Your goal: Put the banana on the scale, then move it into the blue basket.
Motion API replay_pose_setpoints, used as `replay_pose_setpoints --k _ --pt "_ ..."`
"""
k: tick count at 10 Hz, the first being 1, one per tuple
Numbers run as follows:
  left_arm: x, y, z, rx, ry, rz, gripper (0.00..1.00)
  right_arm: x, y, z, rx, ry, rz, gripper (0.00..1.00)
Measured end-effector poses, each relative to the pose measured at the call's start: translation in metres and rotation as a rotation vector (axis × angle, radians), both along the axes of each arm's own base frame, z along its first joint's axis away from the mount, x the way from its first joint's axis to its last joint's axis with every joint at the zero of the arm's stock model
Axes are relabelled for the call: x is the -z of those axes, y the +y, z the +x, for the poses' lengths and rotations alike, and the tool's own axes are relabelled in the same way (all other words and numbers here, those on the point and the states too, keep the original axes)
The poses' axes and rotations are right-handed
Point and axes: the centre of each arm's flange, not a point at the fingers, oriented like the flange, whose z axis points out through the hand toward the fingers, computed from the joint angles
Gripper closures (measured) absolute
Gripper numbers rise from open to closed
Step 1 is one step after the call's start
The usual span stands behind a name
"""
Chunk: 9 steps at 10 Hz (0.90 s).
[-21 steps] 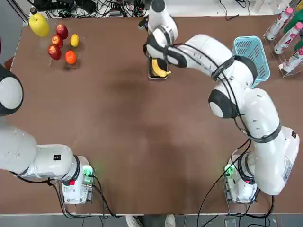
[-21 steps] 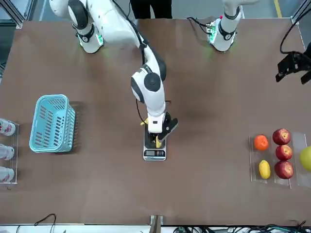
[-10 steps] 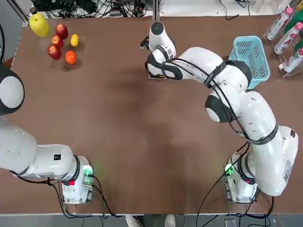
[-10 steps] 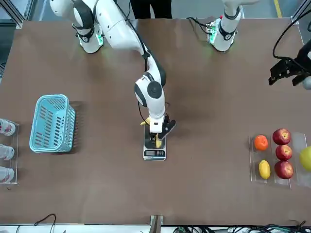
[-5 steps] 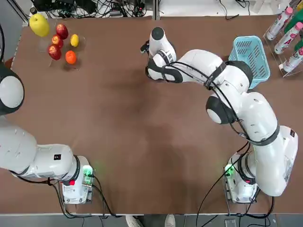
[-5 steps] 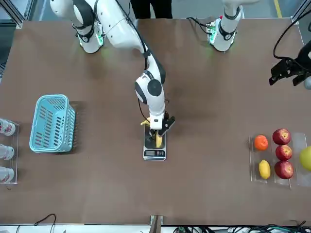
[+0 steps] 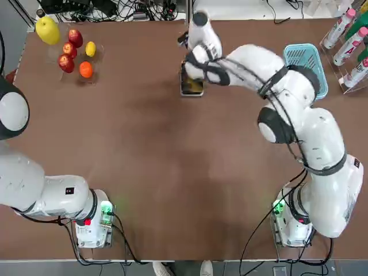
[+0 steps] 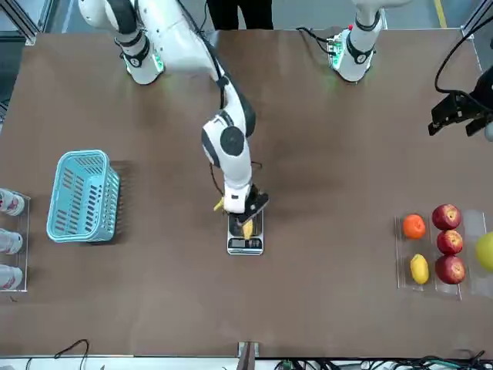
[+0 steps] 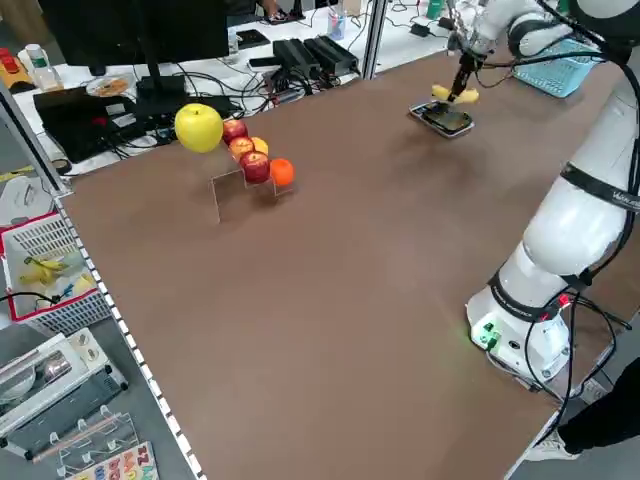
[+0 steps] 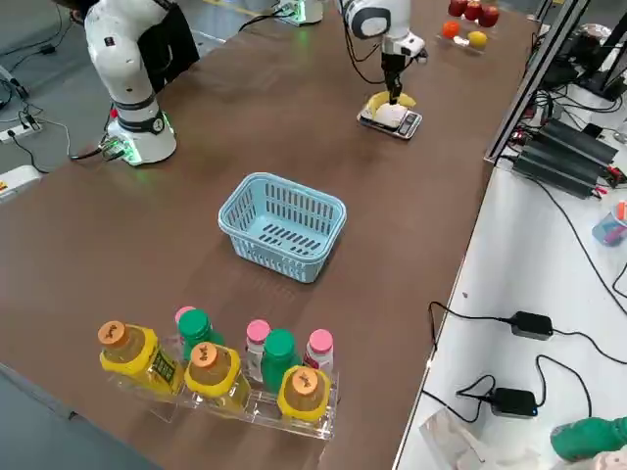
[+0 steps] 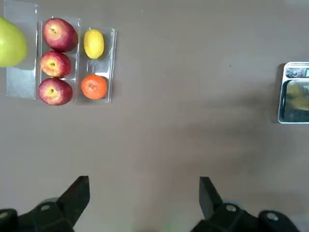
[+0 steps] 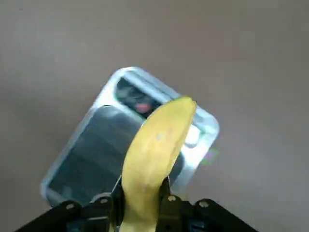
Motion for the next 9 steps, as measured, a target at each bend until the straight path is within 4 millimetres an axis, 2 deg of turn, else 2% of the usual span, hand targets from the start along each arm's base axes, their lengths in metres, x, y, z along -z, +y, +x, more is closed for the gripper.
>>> replay_pose_setpoints --k 1,2,3,4,5,6,7,8,9 --pt "0.0 0.0 0.0 0.0 0.0 0.0 0.0 -0.038 -0.055 0.025 -0.005 0.022 -0.012 0.73" --pt "0.0 0.0 0.0 0.0 0.0 0.0 0.0 -0.069 -0.125 0.044 -0.019 0.034 -0.017 0.73" --pt "0.0 0.0 0.0 0.0 0.0 0.0 0.0 -0.091 -0.206 0.056 -0.017 0.047 -0.018 0.73" --pt "0.0 0.0 0.0 0.0 -0.001 0.0 0.0 -0.106 -0.285 0.056 0.007 0.074 -0.016 0.73" --pt "0.0 -0.001 0.0 0.002 -0.001 0.0 0.0 -0.117 -0.36 0.047 0.05 0.112 -0.007 0.73" --pt "0.0 -0.002 0.0 0.004 -0.001 0.0 0.0 -0.124 -0.425 0.032 0.115 0.14 0.004 0.73" --pt "0.0 -0.002 0.0 0.004 -0.001 0.0 0.0 -0.122 -0.48 0.016 0.188 0.163 0.013 0.73" --pt "0.0 -0.002 0.0 0.004 -0.001 0.0 0.0 -0.107 -0.524 0.0 0.258 0.192 0.021 0.73" --pt "0.0 -0.002 0.0 0.003 0.0 0.0 0.0 -0.085 -0.558 -0.014 0.317 0.211 0.025 0.73"
